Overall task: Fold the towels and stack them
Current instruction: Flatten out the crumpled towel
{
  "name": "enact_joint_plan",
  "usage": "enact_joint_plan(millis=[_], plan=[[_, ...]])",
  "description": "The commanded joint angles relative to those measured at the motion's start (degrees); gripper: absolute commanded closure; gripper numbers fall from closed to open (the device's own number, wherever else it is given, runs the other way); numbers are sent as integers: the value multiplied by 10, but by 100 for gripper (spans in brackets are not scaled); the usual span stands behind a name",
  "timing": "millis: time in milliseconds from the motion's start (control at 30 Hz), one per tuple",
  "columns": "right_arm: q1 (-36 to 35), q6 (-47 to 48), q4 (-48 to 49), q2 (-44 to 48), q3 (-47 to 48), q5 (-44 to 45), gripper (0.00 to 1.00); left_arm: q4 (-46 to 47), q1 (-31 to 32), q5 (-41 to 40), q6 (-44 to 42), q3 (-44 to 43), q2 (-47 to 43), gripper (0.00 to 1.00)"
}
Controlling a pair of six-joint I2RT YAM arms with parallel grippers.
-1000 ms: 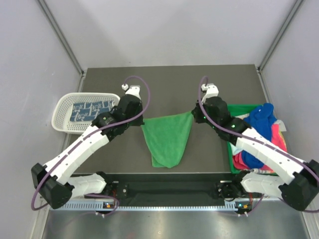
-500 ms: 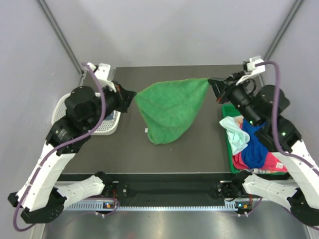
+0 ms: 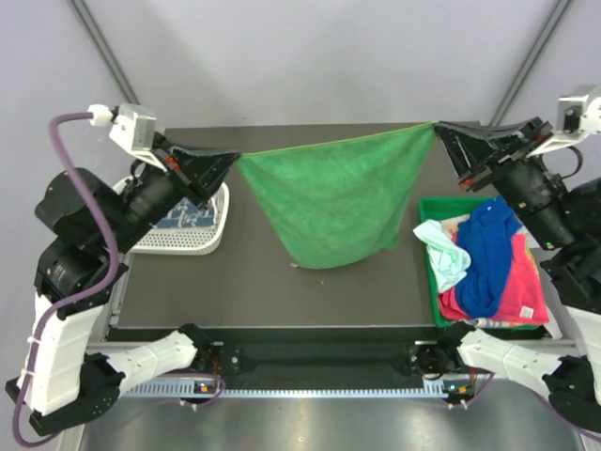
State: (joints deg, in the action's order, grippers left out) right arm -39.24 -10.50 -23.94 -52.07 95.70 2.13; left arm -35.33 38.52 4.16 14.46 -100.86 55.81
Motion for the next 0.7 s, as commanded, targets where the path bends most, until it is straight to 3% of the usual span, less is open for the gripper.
enact_joint_plan(millis=[0,267,400,500,667], plan=[[-2,2,5,-12,50,-34,100,54,1,29,-4,-36,9,100],[-2,14,-5,-34,74,-9,100,70,1,5,11,-64,43,100],[0,36,-8,-87,65,52,100,66,1,-36,10,-72,90,100],[30,43,9,-137,46,46,100,81,-7,-67,-3,-65,140,100],[156,-3,62,-256,16,-59,100,166,-138,68,49,-37,259,100]])
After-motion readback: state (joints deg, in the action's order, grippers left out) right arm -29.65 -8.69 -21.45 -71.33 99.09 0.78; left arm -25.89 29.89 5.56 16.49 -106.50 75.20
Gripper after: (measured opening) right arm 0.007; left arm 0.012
